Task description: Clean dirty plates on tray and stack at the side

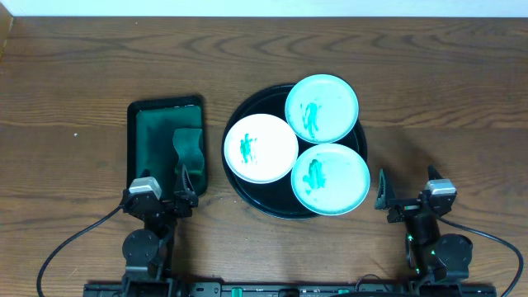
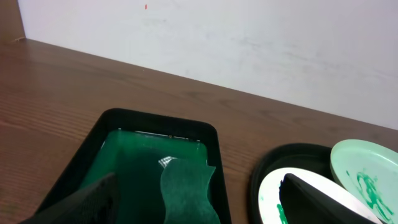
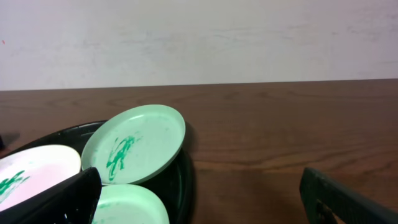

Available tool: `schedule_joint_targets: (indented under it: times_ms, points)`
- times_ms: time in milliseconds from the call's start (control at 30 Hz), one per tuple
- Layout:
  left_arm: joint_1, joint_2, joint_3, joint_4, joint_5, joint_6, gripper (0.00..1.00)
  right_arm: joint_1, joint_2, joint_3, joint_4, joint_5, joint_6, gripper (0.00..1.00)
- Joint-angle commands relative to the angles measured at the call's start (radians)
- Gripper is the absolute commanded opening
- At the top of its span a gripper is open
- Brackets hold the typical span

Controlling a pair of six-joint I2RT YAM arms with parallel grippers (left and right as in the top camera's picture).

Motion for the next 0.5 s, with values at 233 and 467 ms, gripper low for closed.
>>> schedule_joint_targets:
  times_ms: [233,467]
  points:
    - [0.004,0.004,-0.006,-0.007,0.121,-0.02,0.82,0.005,0.001,-0.002,-0.005,0.007,-0.01,0.99]
    - [0.004,0.085,0.121,-0.057,0.159,0.0,0.82,0.005,0.001,-0.002,-0.005,0.007,-0.01,0.99]
